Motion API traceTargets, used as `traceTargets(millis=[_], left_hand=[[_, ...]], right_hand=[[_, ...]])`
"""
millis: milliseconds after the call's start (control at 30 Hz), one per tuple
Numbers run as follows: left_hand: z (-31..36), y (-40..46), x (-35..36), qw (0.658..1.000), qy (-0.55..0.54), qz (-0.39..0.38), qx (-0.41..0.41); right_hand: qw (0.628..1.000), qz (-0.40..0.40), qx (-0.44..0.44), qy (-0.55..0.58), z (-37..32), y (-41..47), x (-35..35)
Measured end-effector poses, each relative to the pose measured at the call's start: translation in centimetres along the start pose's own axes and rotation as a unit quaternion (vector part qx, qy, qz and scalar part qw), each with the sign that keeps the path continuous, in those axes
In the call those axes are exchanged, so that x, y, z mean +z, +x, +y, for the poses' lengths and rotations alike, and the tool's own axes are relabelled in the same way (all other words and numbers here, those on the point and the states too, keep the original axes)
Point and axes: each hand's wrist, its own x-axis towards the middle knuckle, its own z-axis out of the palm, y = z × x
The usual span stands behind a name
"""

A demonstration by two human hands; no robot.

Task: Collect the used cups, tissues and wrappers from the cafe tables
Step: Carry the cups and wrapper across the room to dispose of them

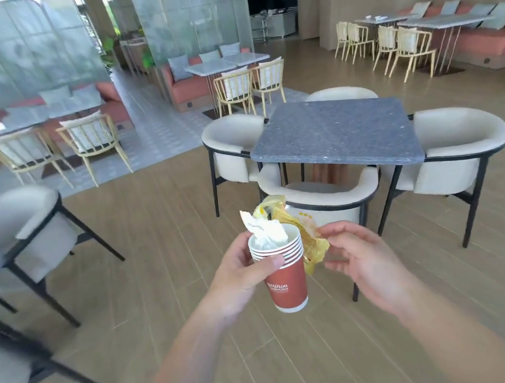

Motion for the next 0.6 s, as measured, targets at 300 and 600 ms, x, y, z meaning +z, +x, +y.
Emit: traceTargets(millis=[300,600], left_hand=[[1.3,2.2,-4.0,0.987,0.014,0.161,0.021],[2.1,-2.0,-7.1,0.933,0.02,0.359,0.021]], right_hand=[[0.989,-0.138,0.046,-0.002,0.0,10.0,4.1],[0.943,-0.325,0.069,0.012,0.9,15.4,12.3]])
